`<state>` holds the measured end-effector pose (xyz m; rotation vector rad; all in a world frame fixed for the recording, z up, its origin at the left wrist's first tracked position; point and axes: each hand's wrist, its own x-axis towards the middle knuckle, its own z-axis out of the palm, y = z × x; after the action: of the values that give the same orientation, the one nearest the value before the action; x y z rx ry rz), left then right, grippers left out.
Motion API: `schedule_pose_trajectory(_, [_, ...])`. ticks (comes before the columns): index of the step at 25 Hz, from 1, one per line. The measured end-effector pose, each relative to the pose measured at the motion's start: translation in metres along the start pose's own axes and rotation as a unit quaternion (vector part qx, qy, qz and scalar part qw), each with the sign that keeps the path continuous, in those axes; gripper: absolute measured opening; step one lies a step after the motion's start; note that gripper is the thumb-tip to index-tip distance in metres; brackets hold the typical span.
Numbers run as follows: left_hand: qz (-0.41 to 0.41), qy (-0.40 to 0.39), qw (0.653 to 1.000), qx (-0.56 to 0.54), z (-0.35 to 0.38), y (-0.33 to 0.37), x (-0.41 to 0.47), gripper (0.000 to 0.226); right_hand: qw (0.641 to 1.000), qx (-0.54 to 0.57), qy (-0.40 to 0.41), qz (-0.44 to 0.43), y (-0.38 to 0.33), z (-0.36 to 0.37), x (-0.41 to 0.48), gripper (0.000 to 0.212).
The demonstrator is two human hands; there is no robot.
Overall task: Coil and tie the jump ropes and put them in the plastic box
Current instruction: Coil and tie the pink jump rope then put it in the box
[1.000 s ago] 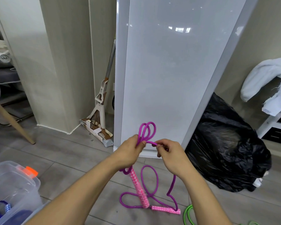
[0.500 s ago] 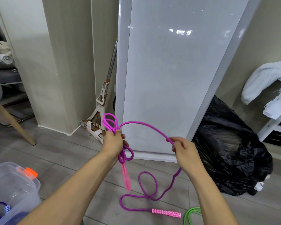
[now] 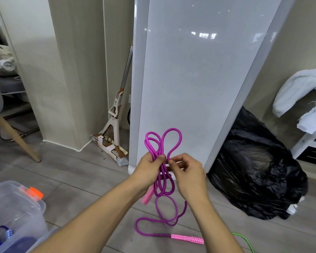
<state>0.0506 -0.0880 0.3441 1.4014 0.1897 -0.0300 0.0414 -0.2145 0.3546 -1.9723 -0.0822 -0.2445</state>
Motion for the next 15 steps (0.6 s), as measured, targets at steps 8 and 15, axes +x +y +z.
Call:
schedule_pose_trajectory(8, [0.065, 0.048, 0.992, 0.101, -0.009, -0.008, 0.009, 0.014, 0.989, -0.030, -0.139, -0.050, 0.001, 0.001, -0.003, 0.024])
schedule_pose_trajectory(15, [0.034, 0.183, 0.969, -0.164, -0.028, 0.017, 0.022, 0.010, 0.962, -0.085, -0.256, -0.029, 0.006, -0.002, -0.004, 0.020])
